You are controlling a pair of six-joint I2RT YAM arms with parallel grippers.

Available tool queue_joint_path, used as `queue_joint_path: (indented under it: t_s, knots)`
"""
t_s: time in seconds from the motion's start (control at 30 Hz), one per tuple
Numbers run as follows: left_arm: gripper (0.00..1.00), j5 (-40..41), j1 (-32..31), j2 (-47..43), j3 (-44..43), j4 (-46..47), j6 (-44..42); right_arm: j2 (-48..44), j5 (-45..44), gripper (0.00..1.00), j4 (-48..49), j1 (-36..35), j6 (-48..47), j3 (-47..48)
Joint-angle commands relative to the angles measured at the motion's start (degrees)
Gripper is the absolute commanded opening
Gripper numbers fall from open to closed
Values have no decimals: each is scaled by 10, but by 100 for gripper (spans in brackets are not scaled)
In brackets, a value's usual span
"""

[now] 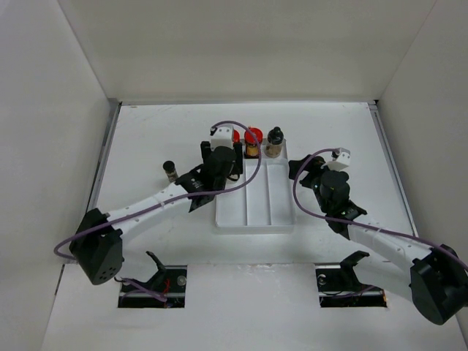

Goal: Organize the condiment bottles

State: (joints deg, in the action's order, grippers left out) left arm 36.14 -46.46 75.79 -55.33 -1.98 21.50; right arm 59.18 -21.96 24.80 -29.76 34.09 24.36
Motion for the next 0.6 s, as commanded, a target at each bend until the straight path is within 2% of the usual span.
queue_joint_path:
  t_s: [0.0,0.4,0.57]
  knots:
    - [46,-11,-6,19,-21,61,14,-5,7,90,37,-3,0,-2]
    - [47,-27,13,115,-30,130,-2,-5,9,90,37,-6,-3,0]
    - [56,-21,17,141,-30,145,-18,2,11,90,37,-5,-3,2]
